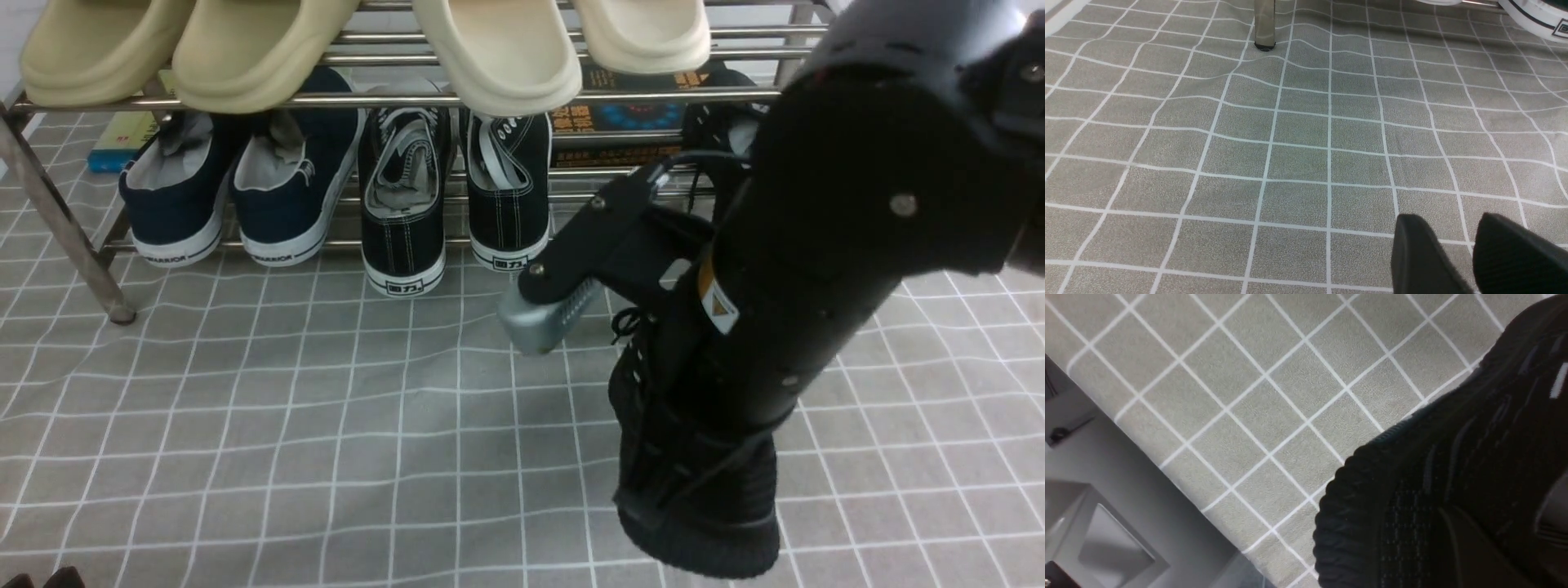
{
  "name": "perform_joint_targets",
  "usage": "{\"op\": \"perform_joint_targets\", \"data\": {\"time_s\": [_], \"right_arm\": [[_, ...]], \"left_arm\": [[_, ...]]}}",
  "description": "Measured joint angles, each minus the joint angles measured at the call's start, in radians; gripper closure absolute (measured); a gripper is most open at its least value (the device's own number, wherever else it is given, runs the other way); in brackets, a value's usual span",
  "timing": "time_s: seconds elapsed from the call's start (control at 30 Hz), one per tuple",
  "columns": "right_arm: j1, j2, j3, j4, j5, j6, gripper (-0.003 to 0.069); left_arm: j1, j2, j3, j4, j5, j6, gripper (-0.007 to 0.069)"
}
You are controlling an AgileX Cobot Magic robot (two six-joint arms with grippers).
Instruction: Take the shoes off the shelf with your hand from the grey coffee tablecloth.
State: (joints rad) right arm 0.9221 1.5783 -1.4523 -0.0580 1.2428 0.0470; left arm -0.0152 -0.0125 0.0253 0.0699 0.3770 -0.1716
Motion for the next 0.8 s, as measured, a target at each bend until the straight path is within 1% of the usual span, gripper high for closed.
{"op": "perform_joint_targets", "data": {"time_s": [0.07, 0.23, 0.6, 0.8], "right_arm": [[0.000, 0.000, 0.000, -0.019, -0.020, -0.002, 0.0639], [0.000, 0.022, 0.000, -0.121, -0.126, -0.006, 0.0639], [0.000, 0.103, 0.000, -0.134, -0.132, -0.004, 0.0637], [0.000, 0.155, 0.000, -0.177, -0.151, -0.004, 0.0636]], "left_arm": [[0.000, 0.000, 0.000, 0.000, 0.000, 0.000, 0.0384], [0.000, 0.000, 0.000, 0.000, 0.000, 0.000, 0.0384], [0.000, 0.000, 0.000, 0.000, 0.000, 0.000, 0.0384], [0.000, 0.000, 0.000, 0.000, 0.000, 0.000, 0.0384]]}}
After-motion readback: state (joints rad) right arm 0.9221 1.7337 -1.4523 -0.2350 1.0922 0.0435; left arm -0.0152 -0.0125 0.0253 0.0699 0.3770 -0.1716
